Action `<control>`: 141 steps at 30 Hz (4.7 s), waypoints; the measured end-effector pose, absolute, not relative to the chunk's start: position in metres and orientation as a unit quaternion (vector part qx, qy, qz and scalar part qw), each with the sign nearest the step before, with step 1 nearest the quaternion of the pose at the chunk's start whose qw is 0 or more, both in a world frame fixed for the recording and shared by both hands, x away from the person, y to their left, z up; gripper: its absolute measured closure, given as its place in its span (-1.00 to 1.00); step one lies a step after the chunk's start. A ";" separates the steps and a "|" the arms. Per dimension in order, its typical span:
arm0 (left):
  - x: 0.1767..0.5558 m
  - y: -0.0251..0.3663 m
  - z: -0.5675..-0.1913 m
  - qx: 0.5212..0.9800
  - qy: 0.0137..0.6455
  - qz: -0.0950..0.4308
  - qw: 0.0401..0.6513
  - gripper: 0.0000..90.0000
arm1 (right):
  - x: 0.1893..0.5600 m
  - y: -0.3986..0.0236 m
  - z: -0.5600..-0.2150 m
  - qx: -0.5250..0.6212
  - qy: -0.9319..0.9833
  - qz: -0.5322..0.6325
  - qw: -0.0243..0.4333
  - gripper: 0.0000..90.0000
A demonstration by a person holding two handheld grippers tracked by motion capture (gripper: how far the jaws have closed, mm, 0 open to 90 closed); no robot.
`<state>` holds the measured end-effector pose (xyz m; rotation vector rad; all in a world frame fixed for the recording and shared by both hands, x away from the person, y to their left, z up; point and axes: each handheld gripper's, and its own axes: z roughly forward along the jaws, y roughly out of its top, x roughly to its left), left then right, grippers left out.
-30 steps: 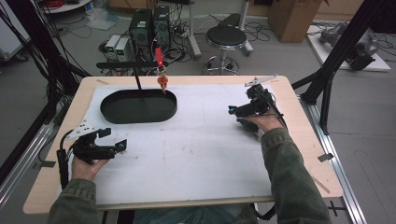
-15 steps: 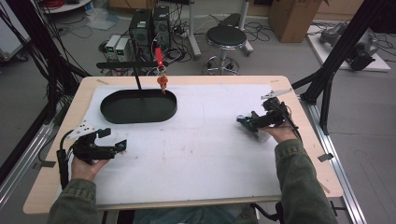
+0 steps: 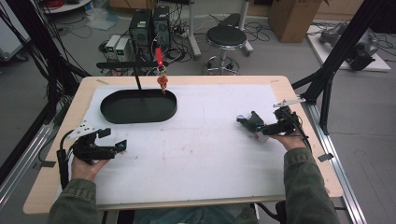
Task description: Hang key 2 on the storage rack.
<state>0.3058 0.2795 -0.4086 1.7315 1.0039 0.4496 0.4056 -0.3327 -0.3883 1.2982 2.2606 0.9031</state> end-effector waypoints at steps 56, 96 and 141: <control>0.306 0.278 -0.409 0.723 0.418 0.187 0.517 -0.79 | 0.395 -0.334 -0.403 0.470 0.802 0.347 0.126 0.13; 0.306 0.280 -0.408 0.720 0.418 0.188 0.521 -0.79 | 0.409 -0.249 -0.329 0.392 0.825 0.391 0.114 0.13; 0.306 0.280 -0.408 0.717 0.416 0.188 0.527 -0.79 | 0.424 -0.131 -0.287 0.309 0.863 0.393 0.069 0.13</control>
